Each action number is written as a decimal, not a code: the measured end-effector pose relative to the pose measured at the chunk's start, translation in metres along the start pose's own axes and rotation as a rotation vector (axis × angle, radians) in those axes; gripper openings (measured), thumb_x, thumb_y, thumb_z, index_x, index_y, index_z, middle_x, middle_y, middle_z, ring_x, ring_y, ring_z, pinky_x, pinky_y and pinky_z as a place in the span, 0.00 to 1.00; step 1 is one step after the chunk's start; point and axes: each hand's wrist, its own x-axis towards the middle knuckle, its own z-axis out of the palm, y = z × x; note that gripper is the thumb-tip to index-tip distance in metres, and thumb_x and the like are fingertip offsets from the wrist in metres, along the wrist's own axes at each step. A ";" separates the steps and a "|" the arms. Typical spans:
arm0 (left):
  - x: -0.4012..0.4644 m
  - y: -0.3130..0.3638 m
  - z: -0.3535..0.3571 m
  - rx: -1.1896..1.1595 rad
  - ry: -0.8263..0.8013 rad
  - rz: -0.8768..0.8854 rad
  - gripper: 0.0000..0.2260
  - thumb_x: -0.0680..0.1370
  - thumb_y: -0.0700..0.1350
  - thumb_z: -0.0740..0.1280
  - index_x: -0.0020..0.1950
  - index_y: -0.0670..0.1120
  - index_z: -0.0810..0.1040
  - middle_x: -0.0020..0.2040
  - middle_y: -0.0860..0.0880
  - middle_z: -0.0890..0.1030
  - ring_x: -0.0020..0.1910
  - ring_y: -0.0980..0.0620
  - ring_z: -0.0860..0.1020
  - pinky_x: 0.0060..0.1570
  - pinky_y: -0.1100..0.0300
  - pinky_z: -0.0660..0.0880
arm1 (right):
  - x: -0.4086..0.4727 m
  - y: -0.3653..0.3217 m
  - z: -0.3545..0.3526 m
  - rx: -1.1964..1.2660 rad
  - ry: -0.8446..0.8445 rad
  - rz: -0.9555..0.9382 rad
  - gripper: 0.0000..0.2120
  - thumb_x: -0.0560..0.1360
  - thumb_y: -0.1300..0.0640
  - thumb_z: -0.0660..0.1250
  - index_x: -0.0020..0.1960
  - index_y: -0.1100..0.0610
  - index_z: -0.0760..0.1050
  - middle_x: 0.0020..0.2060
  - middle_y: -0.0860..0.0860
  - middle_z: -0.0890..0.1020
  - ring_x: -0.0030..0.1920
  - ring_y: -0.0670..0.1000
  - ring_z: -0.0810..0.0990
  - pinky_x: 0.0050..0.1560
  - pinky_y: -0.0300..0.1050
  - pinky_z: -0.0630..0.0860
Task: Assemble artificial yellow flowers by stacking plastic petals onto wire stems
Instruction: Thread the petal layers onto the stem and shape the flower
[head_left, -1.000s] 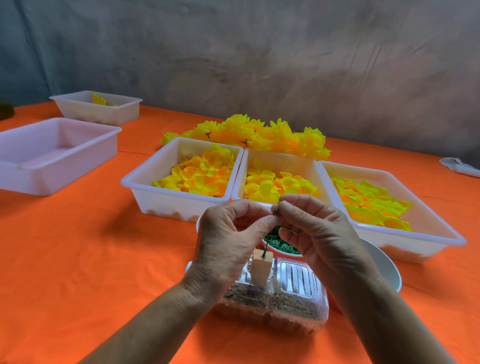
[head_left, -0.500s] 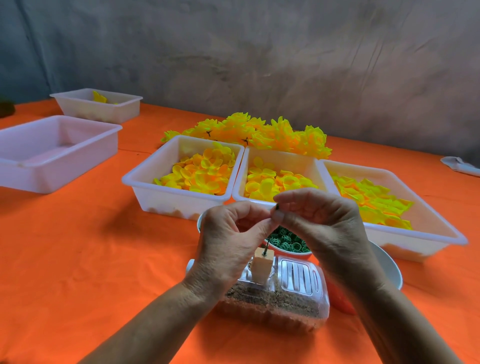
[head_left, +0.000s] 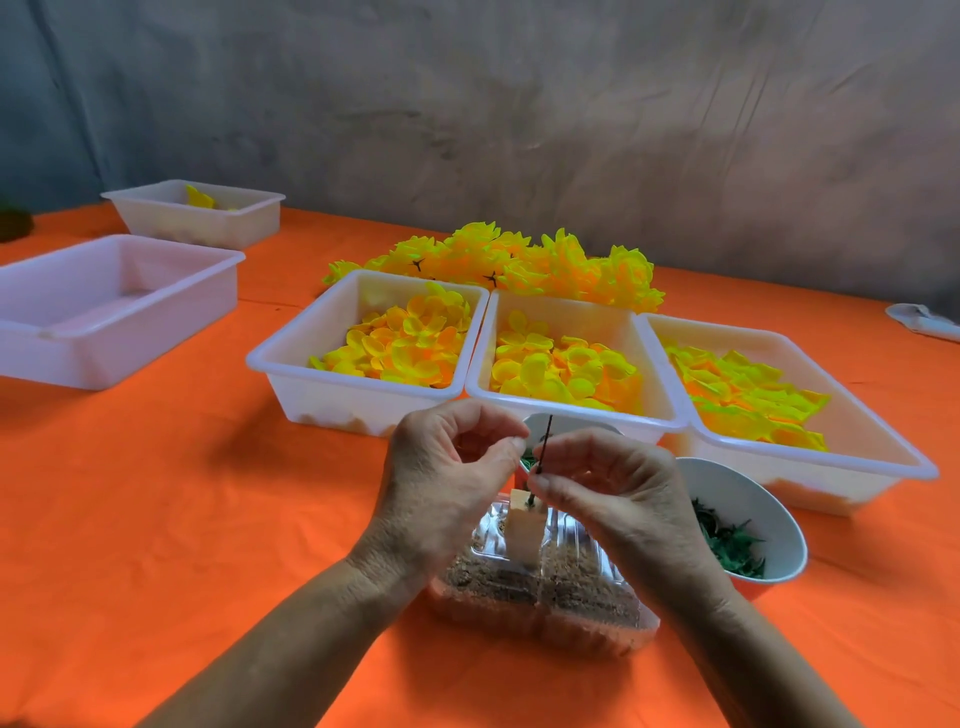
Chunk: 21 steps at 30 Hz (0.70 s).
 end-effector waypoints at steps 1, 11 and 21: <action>0.001 -0.001 0.000 0.011 0.002 -0.006 0.08 0.71 0.35 0.72 0.38 0.48 0.83 0.36 0.49 0.84 0.36 0.50 0.82 0.40 0.58 0.80 | 0.000 0.001 -0.001 -0.015 -0.005 0.004 0.12 0.65 0.71 0.74 0.36 0.54 0.82 0.33 0.52 0.84 0.34 0.45 0.81 0.38 0.36 0.77; 0.111 -0.031 -0.043 0.623 0.090 -0.053 0.06 0.74 0.37 0.67 0.46 0.44 0.84 0.46 0.44 0.84 0.47 0.46 0.81 0.49 0.56 0.77 | 0.005 -0.004 -0.009 -0.192 -0.097 0.009 0.12 0.66 0.67 0.75 0.37 0.50 0.83 0.35 0.49 0.85 0.36 0.45 0.82 0.43 0.44 0.78; 0.190 -0.076 -0.054 0.989 -0.528 -0.372 0.10 0.76 0.39 0.67 0.56 0.41 0.82 0.52 0.43 0.80 0.48 0.50 0.75 0.40 0.60 0.72 | 0.011 -0.003 -0.016 -0.135 -0.173 0.088 0.09 0.67 0.65 0.75 0.40 0.52 0.83 0.36 0.53 0.85 0.38 0.51 0.82 0.43 0.47 0.79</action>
